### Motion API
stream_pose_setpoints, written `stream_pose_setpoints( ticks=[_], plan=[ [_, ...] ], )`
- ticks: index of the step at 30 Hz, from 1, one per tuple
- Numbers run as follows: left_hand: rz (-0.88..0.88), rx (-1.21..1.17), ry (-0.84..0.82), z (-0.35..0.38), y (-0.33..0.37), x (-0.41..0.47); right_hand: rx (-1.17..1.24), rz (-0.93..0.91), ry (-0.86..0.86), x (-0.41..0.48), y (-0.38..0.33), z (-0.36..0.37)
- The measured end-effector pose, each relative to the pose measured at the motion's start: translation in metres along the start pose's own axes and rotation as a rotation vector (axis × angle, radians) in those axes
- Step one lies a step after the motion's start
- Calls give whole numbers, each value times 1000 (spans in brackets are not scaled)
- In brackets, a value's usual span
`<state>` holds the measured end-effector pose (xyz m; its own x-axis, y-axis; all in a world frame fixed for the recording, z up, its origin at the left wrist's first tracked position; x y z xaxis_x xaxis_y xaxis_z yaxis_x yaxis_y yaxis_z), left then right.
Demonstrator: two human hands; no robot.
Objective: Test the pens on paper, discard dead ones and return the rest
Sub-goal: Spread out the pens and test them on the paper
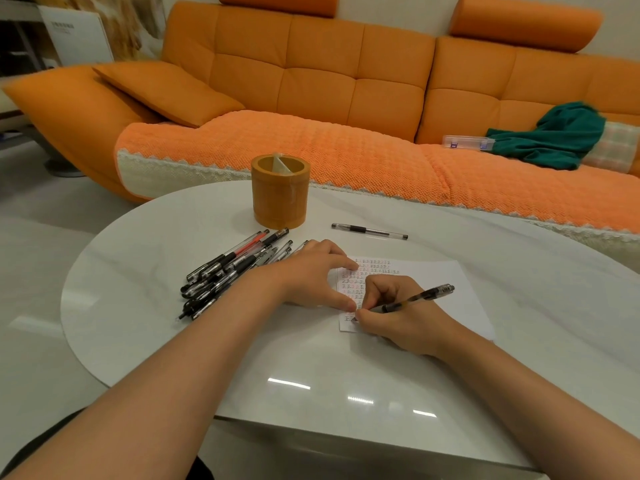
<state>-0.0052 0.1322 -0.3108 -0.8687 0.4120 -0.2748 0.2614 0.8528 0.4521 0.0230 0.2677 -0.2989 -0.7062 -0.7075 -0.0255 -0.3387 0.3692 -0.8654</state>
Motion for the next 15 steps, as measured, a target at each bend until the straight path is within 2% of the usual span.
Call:
stream_pose_setpoints(
  ticks=[8,15],
  plan=[
    [-3,-9,-2,0,-1,0,17,20,-34,2,2,2],
    [-11,-12,0,-1,2,-3,106,19,35,1,3,-6]
  ],
)
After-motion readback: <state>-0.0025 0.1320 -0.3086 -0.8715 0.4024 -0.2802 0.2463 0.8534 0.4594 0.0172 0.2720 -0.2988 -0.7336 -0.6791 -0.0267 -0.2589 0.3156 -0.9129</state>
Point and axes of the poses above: each hand's wrist, its own x-axis towards the middle knuckle, its own z-axis out of the palm, y = z × x, the point moved 8 cm from there along x, towards the middle knuckle, and after that the axes turned 11 degrees about -y, right-handed, at the moved point
